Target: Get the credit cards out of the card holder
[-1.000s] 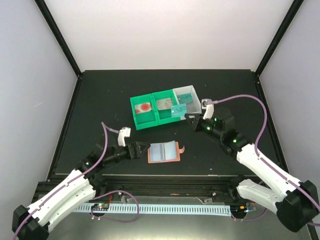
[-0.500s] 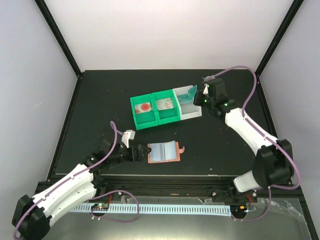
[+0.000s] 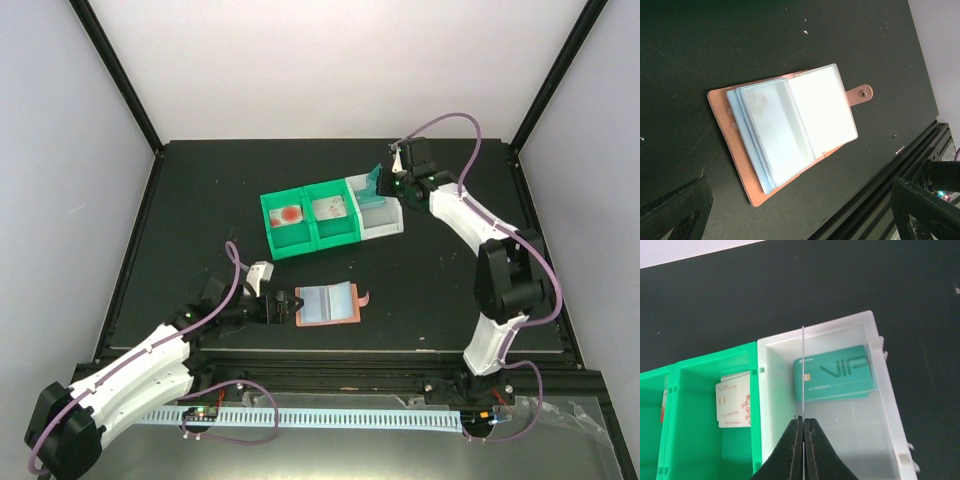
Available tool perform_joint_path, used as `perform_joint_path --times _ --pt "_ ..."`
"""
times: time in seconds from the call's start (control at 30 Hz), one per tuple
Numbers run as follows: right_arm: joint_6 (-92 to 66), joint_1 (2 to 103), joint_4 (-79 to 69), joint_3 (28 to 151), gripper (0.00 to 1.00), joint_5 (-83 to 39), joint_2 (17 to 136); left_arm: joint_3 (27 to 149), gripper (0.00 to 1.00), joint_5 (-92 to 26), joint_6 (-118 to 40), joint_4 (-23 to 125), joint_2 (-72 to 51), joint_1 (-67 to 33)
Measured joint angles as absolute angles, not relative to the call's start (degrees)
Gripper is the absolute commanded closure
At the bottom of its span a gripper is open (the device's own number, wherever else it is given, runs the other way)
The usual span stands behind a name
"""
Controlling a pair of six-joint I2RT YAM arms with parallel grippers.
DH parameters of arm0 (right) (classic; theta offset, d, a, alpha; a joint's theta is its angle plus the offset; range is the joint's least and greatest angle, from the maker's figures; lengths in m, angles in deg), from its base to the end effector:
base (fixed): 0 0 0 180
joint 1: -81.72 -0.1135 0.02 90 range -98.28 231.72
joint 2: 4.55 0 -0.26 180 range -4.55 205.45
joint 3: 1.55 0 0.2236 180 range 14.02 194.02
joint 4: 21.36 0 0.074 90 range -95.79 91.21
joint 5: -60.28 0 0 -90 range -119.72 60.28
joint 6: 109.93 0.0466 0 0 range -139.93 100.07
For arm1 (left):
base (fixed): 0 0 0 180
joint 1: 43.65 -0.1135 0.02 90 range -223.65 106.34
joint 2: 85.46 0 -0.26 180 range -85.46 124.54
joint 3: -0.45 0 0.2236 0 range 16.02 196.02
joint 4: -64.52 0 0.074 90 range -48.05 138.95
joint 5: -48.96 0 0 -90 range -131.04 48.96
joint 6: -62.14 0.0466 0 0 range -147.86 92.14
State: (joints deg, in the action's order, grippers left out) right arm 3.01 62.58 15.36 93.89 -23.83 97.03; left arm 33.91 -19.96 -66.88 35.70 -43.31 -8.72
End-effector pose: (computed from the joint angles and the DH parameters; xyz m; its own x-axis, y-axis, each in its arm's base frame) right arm 0.3600 0.1300 0.2624 -0.7466 0.1513 -0.6478 -0.1153 0.9296 0.3500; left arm 0.1064 -0.0947 0.1827 -0.8715 -0.1079 -0.4784 0.2825 0.6869 -0.6696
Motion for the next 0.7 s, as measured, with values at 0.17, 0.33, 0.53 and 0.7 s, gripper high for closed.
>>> perform_joint_path --times 0.17,0.33,0.53,0.7 --pt "2.9 62.9 17.2 99.7 0.99 -20.8 102.8 33.9 0.01 -20.0 -66.8 35.7 -43.2 -8.8" --pt "2.9 63.1 18.7 102.7 0.99 -19.4 106.6 34.9 0.01 -20.0 -66.8 35.7 -42.6 -8.8" --pt "3.1 63.8 20.4 104.1 0.99 -18.5 109.0 35.3 0.01 -20.0 -66.8 35.7 -42.1 -8.8" --pt "3.1 64.2 20.9 104.7 0.99 -17.6 111.4 35.4 0.01 -20.0 -66.8 35.8 -40.5 -9.1"
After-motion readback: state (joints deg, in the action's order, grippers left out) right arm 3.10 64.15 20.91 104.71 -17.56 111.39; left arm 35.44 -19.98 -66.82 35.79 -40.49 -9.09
